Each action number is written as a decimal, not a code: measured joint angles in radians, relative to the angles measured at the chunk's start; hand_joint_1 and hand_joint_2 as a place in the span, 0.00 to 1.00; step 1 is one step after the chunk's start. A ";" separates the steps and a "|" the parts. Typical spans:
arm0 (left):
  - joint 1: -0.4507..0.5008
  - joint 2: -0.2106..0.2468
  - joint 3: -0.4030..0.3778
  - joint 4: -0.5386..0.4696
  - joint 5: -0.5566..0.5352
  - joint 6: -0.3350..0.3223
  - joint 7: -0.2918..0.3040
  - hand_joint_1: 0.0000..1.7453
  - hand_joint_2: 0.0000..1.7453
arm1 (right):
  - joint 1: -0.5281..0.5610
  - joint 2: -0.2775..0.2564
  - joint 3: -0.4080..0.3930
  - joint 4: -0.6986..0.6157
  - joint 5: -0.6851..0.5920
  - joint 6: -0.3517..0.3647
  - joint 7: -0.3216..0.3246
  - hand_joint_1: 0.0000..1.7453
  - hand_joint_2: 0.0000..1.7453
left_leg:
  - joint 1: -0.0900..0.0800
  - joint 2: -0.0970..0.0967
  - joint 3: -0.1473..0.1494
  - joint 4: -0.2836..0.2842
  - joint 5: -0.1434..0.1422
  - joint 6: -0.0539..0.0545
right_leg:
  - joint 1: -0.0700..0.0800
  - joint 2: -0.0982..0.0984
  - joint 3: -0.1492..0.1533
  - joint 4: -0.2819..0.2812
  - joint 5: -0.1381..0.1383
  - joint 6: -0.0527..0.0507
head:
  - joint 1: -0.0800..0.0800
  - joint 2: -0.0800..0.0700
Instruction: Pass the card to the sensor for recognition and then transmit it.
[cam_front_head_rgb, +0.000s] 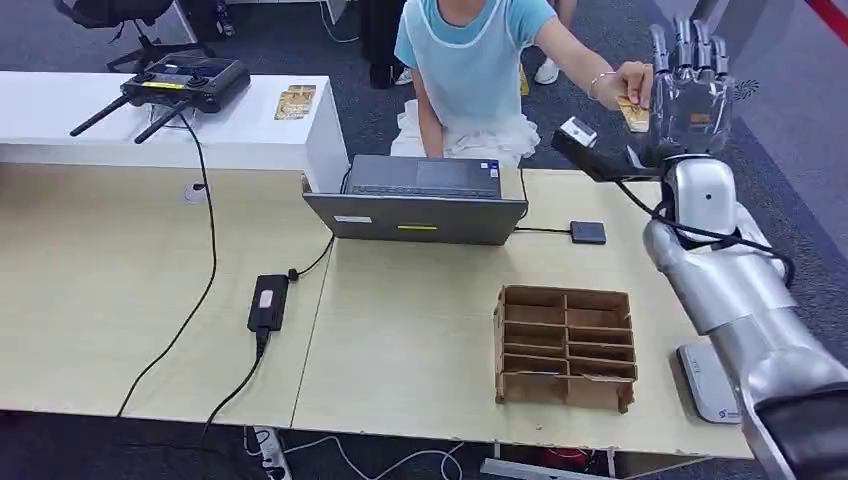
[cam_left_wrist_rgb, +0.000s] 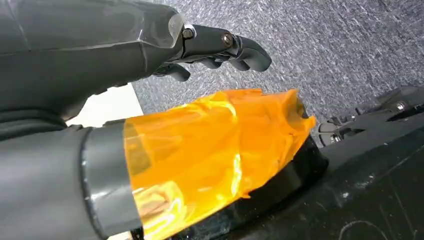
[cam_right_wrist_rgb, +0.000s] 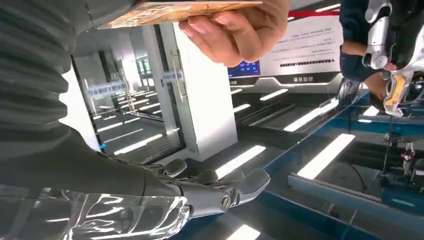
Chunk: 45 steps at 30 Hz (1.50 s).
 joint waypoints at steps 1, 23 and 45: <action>0.000 0.000 0.000 0.000 0.000 0.000 0.000 0.00 0.00 | 0.000 0.001 0.001 0.003 0.000 0.000 0.000 0.00 1.00 | 0.000 0.000 0.000 0.000 0.000 0.000 | 0.000 0.000 0.000 0.000 0.000 0.000 | 0.000 0.000; 0.000 0.000 -0.047 0.000 -0.067 -0.004 0.002 0.00 0.00 | -0.001 -0.001 0.004 0.065 -0.012 -0.026 -0.009 1.00 1.00 | 0.000 0.000 0.000 0.000 0.000 0.000 | 0.000 0.000 0.000 0.000 0.000 0.000 | 0.000 0.000; 0.001 -0.005 -0.105 0.002 -0.117 -0.024 0.002 0.00 0.00 | 0.084 -0.009 -0.145 -0.010 -0.455 0.018 -0.145 1.00 1.00 | 0.000 0.000 0.000 0.001 0.000 0.000 | 0.000 0.000 0.000 0.000 0.000 0.000 | 0.000 0.000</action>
